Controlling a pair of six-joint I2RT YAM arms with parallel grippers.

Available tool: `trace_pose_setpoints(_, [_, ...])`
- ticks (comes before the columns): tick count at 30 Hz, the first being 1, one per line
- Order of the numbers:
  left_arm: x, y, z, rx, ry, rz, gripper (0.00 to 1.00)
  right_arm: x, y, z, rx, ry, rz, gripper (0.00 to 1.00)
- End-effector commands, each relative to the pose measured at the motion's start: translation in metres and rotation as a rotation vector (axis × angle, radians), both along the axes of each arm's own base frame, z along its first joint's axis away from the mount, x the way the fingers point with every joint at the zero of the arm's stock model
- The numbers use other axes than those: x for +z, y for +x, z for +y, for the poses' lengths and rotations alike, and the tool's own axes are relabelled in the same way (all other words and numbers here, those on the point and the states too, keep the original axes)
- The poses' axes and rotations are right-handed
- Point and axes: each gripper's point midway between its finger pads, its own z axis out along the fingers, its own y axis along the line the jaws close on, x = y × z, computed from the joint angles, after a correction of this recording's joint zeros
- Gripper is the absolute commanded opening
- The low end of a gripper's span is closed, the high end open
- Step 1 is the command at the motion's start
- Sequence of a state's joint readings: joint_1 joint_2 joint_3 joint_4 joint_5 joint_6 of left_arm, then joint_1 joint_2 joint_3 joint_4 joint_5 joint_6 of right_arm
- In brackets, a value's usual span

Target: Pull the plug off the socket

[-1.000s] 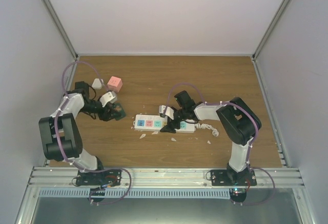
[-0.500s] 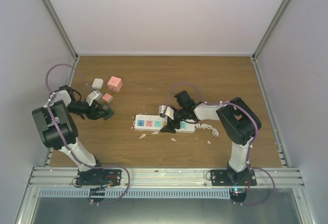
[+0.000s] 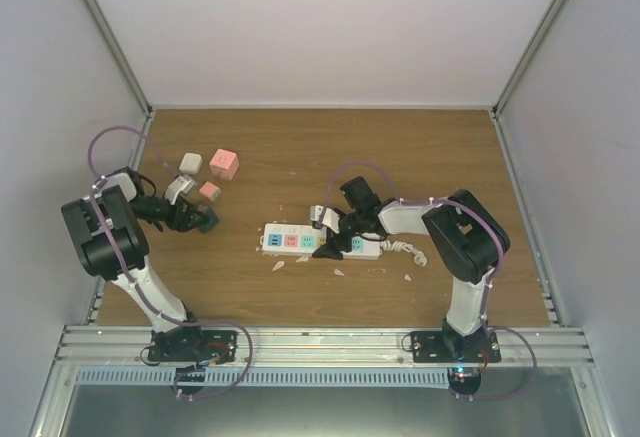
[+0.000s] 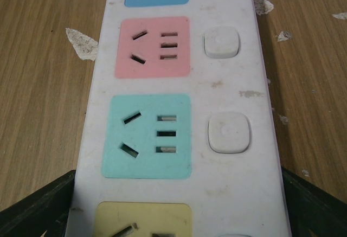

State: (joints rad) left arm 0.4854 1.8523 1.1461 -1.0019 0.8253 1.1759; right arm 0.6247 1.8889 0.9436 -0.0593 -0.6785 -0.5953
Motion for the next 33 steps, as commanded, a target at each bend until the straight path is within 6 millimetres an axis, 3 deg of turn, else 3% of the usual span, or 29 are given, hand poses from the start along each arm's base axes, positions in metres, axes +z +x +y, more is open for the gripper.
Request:
trace_pose_setpoints(1, [0.001,0.013,0.014,0.053,0.014,-0.012,0.71,-0.008,-0.001,0.000,0.007,-0.023,0.005,0.33])
trace_pose_setpoints(5, [0.002,0.020,0.024,0.089,0.036,-0.024,0.80,-0.007,-0.001,0.000,0.008,-0.022,0.004,0.33])
trace_pose_setpoints(16, [0.012,0.035,0.045,0.161,0.143,-0.099,0.83,-0.005,0.000,0.001,0.008,-0.020,0.001,0.35])
trace_pose_setpoints(22, [0.022,0.040,0.053,0.177,0.215,-0.165,0.93,-0.004,0.003,0.001,0.004,-0.025,-0.004,0.38])
trace_pose_setpoints(24, [0.026,0.040,0.054,0.177,0.225,-0.179,0.99,-0.004,0.003,0.002,0.004,-0.028,-0.002,0.44])
trace_pose_setpoints(28, [0.035,0.039,0.050,0.169,0.222,-0.202,0.99,-0.002,0.003,0.002,0.005,-0.030,-0.001,0.64])
trace_pose_setpoints(33, [0.048,0.038,0.046,0.151,0.241,-0.245,0.99,0.001,0.006,0.003,0.001,-0.034,-0.018,0.79])
